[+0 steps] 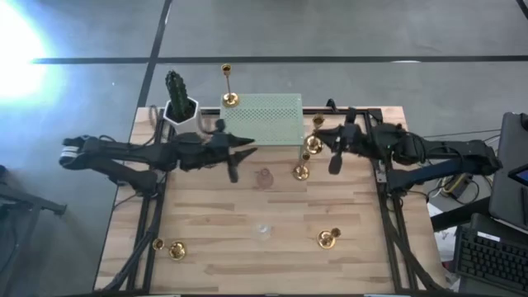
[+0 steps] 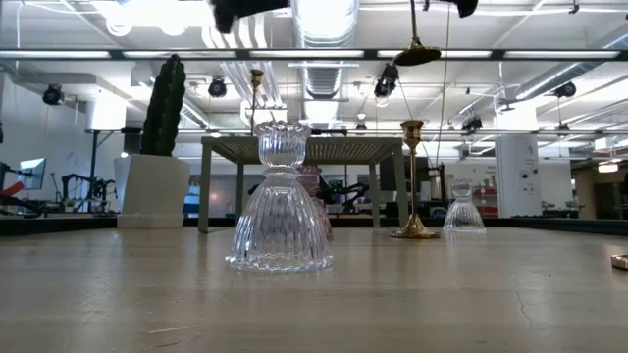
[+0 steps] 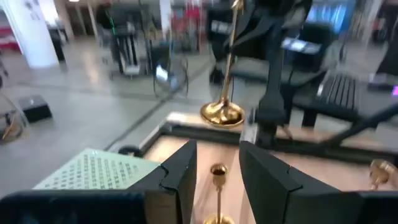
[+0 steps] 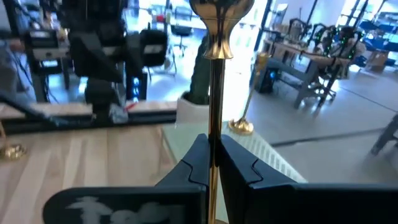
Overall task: Pick & Place candle stick holders
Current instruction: Put the gold candle holder on the shelf
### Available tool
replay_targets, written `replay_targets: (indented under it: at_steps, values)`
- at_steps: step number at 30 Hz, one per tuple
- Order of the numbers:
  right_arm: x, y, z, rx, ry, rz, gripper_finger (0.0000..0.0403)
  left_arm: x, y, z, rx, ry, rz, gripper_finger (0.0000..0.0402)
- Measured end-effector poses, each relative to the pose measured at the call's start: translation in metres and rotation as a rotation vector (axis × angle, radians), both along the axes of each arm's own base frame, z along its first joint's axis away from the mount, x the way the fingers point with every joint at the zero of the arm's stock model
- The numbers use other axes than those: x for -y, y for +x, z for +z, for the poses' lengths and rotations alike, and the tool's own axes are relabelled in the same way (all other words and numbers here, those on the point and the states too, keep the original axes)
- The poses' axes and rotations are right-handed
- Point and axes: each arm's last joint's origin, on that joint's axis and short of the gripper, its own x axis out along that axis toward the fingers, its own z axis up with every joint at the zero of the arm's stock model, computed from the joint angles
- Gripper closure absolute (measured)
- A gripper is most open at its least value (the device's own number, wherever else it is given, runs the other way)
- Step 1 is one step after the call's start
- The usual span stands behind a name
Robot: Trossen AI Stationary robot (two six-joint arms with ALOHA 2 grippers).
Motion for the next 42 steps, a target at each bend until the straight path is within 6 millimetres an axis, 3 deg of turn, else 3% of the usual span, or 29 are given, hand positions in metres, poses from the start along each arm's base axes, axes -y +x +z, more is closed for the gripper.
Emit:
replay_targets:
  at_steps: [7,13,21,30,42]
  values:
    - [0.05,0.003,-0.004,0.03,0.052,0.007,0.0394,-0.001,-0.044,-0.022,0.144,-0.003,-0.002,0.0275]
    - [0.096,0.02,-0.003,0.011,0.066,0.051,0.0394,-0.001,-0.064,-0.033,0.165,-0.004,-0.003,0.0275]
    - [0.142,0.036,-0.014,0.061,0.009,0.068,0.0394,-0.002,-0.076,-0.035,0.189,-0.006,-0.004,0.0275]
    - [0.186,0.042,-0.043,0.088,0.048,0.021,0.0394,-0.002,-0.085,-0.029,0.229,0.006,-0.003,0.0275]
    - [0.22,0.041,-0.069,0.076,0.096,-0.04,0.0394,-0.002,-0.095,-0.022,0.271,0.03,0.002,0.0275]
